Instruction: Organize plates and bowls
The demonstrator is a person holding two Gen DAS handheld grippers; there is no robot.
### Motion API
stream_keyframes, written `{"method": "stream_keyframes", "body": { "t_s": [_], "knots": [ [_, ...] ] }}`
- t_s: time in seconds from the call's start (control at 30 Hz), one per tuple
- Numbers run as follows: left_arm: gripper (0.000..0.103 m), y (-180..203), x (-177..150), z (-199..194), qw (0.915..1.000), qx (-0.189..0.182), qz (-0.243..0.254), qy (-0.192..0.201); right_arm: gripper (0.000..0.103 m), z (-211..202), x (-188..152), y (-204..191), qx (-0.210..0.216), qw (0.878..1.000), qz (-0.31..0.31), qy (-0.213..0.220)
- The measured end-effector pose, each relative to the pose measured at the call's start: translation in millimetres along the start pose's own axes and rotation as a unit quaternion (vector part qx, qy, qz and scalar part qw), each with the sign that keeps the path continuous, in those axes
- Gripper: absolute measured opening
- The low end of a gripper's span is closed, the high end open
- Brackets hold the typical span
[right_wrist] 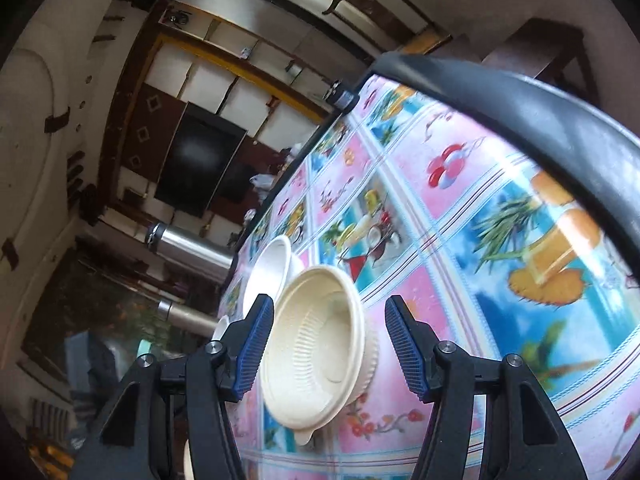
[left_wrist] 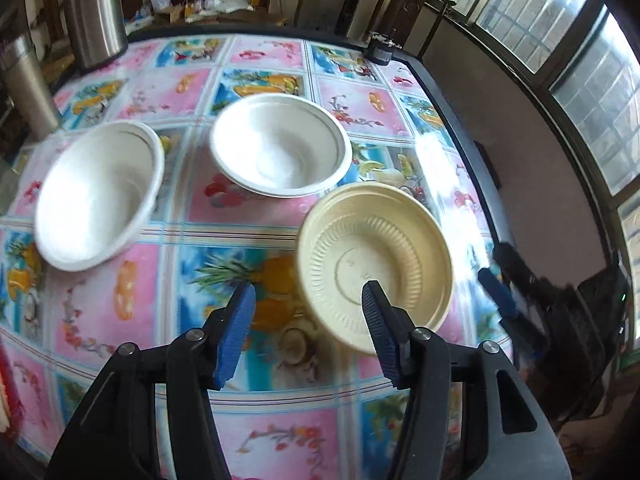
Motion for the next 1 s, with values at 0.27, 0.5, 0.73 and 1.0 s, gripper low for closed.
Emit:
{"method": "stream_keyframes", "body": {
  "t_s": [0.27,0.5,0.73,1.0],
  "knots": [
    [0.054,0,-3,18,0.9980,-0.026,-0.056,-0.009,0.061,12,-12,0,0.002,0.999,0.018,-0.034],
    [0.054,5,-8,35,0.9974,-0.021,-0.066,-0.019,0.062,22,-17,9,-0.004,0.998,0.038,-0.051],
    [0.054,2,-6,35,0.9987,0.002,-0.051,0.004,0.050,31,-26,13,-0.012,0.997,0.046,-0.067],
    [0.043,-1,-9,41,0.9990,0.020,-0.039,0.011,0.026,35,-28,16,-0.027,0.997,0.036,-0.067]
  ]
}}
Point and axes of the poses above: each gripper's, at about its wrist camera, not at the fingertips, and z roughly the way its jaws point, y to its right, x to its top, the point moved 7 cm from there along z, roughly the way its jaws point, and after that the axes turned 10 degrees about y, right-handed, at the moved point
